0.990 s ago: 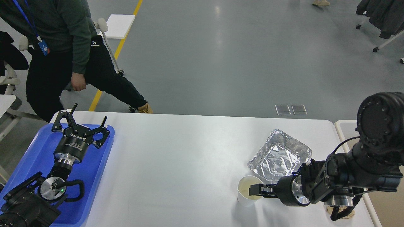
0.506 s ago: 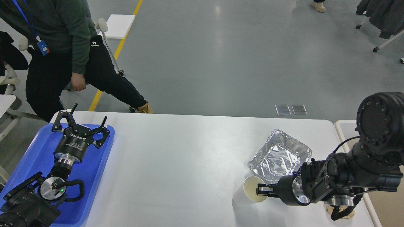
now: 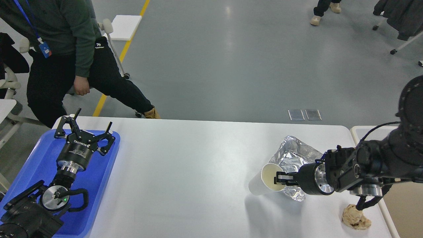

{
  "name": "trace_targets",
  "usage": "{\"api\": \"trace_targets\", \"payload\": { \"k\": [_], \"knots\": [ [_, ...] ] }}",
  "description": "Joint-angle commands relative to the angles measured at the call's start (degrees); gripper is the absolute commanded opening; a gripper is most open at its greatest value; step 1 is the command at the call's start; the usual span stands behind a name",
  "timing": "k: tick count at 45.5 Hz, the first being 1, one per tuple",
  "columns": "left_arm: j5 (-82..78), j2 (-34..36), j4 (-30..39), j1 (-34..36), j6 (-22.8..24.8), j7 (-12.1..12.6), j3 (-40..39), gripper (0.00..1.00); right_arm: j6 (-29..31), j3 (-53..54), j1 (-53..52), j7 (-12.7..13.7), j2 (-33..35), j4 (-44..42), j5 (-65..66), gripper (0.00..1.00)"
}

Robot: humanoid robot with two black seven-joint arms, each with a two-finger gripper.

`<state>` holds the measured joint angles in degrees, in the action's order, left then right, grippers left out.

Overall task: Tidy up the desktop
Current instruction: 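Lift the cup with the right gripper and carry it toward the bin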

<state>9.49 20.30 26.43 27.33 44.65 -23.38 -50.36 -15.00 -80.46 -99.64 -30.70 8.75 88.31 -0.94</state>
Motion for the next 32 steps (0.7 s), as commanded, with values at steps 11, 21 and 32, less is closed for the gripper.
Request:
{"api": "trace_targets", "payload": {
  "k": [11,21,32],
  "knots": [
    [0.00,0.00,-0.06,0.00,0.00,0.00,0.00,0.99,20.08,-0.49,-22.69,0.03,12.95,0.99,2.88,0.00],
    [0.00,0.00,-0.06,0.00,0.00,0.00,0.00,0.99,29.84,-1.89,-33.06,0.03,16.74,0.90,4.28,0.00],
    [0.00,0.00,-0.06,0.00,0.00,0.00,0.00,0.99,35.74,-2.51,-39.40,0.03,18.85,0.55,5.43,0.00]
  ]
}}
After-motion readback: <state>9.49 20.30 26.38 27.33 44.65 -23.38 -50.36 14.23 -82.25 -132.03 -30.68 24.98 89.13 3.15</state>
